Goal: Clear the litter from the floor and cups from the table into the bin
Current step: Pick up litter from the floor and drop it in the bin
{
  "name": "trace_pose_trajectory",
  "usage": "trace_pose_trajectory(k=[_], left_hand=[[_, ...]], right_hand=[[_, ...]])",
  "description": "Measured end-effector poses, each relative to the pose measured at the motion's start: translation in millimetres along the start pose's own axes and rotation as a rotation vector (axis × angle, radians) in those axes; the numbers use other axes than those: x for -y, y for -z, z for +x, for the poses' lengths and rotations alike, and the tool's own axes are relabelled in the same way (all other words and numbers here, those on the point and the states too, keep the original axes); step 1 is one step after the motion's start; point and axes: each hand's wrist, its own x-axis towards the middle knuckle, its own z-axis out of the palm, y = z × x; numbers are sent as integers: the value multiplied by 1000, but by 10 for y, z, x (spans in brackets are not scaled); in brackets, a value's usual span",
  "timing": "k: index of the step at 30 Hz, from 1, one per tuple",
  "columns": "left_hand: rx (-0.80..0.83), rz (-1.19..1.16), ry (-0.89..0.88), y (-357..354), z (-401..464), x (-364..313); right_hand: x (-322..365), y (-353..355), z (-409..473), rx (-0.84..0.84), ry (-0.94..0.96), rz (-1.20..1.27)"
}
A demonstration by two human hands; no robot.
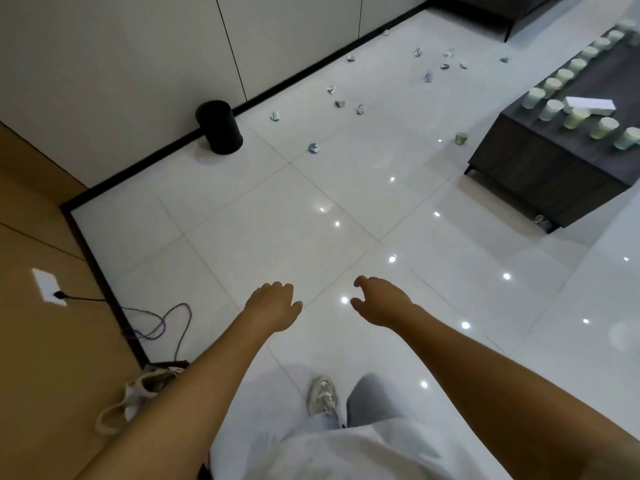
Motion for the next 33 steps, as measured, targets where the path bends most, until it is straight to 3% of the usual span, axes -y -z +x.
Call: trace_pose_trajectory(k=[9,20,33], left_hand=[[10,-76,-8,905,1372,-158],[20,-179,58,2380,3088,-561],[24,-215,73,3809,4973,99]], right_hand=[[-324,839,1349,28,-34,43],[-753,2460,3162,14,-19,60],[-287,3608,5345,62,8,67]])
